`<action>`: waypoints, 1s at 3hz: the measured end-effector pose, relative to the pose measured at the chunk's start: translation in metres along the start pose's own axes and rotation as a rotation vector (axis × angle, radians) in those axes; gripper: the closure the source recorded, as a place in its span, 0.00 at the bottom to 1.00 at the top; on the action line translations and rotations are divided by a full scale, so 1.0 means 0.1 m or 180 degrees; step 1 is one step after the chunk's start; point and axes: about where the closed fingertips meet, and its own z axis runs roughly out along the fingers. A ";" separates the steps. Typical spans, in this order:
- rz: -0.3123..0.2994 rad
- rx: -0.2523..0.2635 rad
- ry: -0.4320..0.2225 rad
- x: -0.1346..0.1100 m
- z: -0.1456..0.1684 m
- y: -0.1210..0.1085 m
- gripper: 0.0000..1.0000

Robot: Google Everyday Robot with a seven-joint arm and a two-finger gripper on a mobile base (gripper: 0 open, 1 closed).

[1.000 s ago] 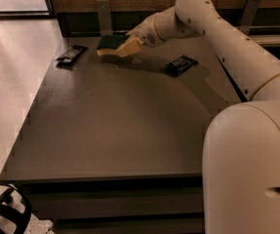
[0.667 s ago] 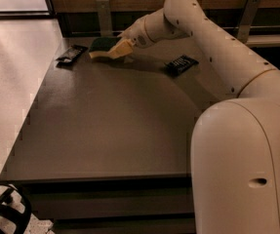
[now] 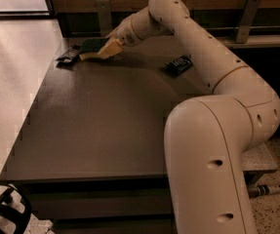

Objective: Move sponge near rxbar chocolate

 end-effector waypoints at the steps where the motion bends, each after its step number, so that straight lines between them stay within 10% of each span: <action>1: -0.0018 0.0004 -0.0018 -0.04 -0.01 -0.03 0.82; 3: -0.0014 -0.0031 -0.0014 -0.03 0.07 0.01 0.35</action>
Offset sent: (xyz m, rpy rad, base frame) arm 0.0025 0.0009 0.0052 0.0038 -0.0081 0.0027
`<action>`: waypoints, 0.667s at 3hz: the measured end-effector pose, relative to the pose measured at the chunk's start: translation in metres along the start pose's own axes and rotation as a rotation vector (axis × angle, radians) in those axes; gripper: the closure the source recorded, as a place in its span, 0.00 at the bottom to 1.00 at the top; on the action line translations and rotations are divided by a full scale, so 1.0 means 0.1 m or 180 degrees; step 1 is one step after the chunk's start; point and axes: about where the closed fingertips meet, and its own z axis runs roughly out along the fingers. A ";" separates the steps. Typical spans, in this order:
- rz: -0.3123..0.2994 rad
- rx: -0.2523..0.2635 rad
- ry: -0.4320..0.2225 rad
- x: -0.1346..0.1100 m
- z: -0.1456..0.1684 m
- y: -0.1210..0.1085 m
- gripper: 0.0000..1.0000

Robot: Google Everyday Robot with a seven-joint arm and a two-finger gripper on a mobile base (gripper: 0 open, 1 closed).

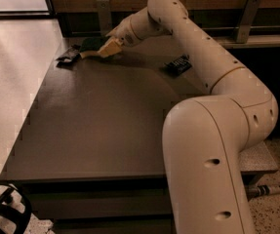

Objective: Move sponge near rxbar chocolate

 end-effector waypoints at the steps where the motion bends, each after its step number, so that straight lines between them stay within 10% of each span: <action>1: 0.0002 -0.0018 0.0002 0.00 0.04 0.02 0.13; 2: 0.0004 -0.0034 0.0004 0.01 0.07 0.03 0.00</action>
Offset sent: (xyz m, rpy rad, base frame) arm -0.0003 0.0024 -0.0022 -0.0003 0.0031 0.0032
